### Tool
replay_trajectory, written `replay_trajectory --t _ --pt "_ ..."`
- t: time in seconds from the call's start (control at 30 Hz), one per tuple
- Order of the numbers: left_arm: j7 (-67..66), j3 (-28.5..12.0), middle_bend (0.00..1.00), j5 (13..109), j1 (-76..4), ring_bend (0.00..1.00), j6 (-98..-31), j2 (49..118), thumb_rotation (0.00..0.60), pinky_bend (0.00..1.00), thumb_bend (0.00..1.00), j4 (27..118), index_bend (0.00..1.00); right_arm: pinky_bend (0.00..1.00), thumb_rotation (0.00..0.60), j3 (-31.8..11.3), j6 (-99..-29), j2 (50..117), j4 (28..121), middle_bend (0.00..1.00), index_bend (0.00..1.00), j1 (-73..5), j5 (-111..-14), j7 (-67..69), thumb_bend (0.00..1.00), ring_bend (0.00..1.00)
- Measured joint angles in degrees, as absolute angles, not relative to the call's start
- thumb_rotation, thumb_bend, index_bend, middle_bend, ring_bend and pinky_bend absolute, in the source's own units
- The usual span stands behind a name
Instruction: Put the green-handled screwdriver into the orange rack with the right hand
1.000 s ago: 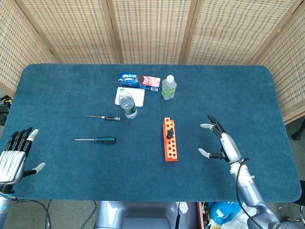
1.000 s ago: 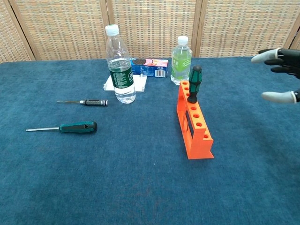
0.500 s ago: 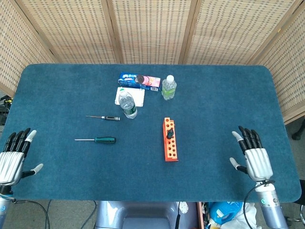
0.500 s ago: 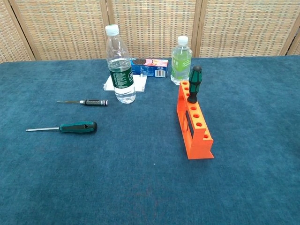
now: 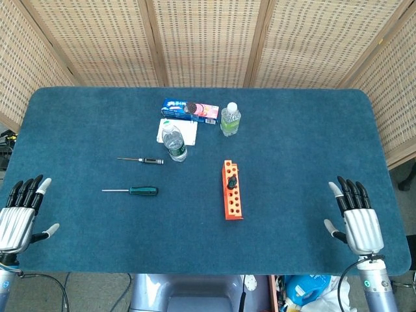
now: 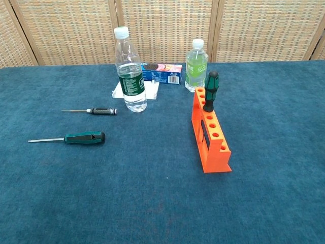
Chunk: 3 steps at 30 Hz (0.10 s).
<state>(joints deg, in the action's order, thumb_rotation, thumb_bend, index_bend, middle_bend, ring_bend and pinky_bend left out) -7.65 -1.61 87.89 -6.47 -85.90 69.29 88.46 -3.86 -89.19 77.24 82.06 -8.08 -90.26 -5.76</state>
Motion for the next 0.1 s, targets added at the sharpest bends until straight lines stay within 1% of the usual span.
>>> replay_trajectory --t 0.1 --pt "-7.5 -1.6 0.0 88.0 -6.4 0.0 -86.1 69.2 0.6 0.0 0.0 88.5 0.0 0.0 0.6 -3.8 -88.9 77.0 82.5 0.0 0.0 -8.0 -90.2 -5.9 0.21 0.0"
